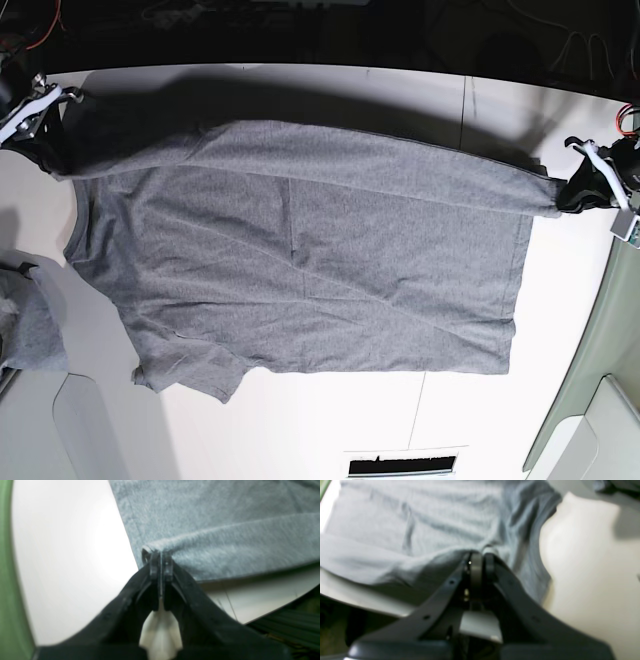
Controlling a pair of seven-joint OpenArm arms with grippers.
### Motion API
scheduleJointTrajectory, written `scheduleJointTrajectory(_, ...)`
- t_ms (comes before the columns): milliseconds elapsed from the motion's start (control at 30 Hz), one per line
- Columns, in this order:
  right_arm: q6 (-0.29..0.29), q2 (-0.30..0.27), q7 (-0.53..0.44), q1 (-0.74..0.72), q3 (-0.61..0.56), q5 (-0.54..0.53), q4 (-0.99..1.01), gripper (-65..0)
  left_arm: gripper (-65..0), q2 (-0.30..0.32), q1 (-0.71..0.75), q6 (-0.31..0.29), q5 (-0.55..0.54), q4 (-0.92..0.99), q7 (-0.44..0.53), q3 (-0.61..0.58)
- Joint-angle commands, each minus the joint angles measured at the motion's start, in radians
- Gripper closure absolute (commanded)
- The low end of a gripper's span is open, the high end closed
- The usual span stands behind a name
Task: Layout the t-shirt on the table in an organized manner, then fold the t-shirt properly
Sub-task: 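Fold the lifted edge over the shirt body with both grippers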
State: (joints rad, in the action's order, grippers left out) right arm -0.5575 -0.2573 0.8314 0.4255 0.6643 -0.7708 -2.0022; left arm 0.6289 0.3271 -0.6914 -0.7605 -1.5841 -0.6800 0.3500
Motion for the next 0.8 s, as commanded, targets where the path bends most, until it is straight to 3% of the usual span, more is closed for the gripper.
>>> scheduleJointTrajectory(0, 0.0, -0.014, -0.023, -0.019, 0.001, -0.011, 0.005, 0.0, 0.0, 0.02, -0.021, -0.007, -0.011, 0.009, 0.019, -0.01)
scheduleJointTrajectory(233, 0.0, -0.014, -0.035, -0.157, -0.049, 0.045, 0.143, 0.0, 0.0, 0.02, -0.161, -0.007, 0.083, 0.151, 0.053, -0.111)
scheduleJointTrajectory(500, 0.0, -0.013, -0.095, -0.266, -0.166, 0.165, 0.319, 0.0, -0.3, 0.019, -0.192, -0.007, 0.111, 0.242, 0.109, -0.166)
scheduleJointTrajectory(600, 0.002, -0.01, -0.098, -0.282, -0.179, 0.169, 0.371, 0.0, -7.3, 0.019, -0.188, -0.007, 0.111, 0.245, 0.103, -0.166)
scheduleJointTrajectory(633, 0.003, -0.008, -0.098, -0.281, -0.179, 0.169, 0.381, -2.0, -11.0, 0.019, -0.188, -0.007, 0.109, 0.245, 0.1, -0.166)
scheduleJointTrajectory(700, 0.003, -0.005, -0.095, -0.28, -0.179, 0.168, 0.387, -20.3, -19.7, 0.02, -0.188, -0.007, 0.097, 0.245, 0.072, -0.166)
scheduleJointTrajectory(767, 0.005, -0.006, -0.084, -0.278, -0.172, 0.168, 0.386, -32.6, -26.7, 0.02, -0.189, -0.007, 0.056, 0.245, 0.029, -0.166)
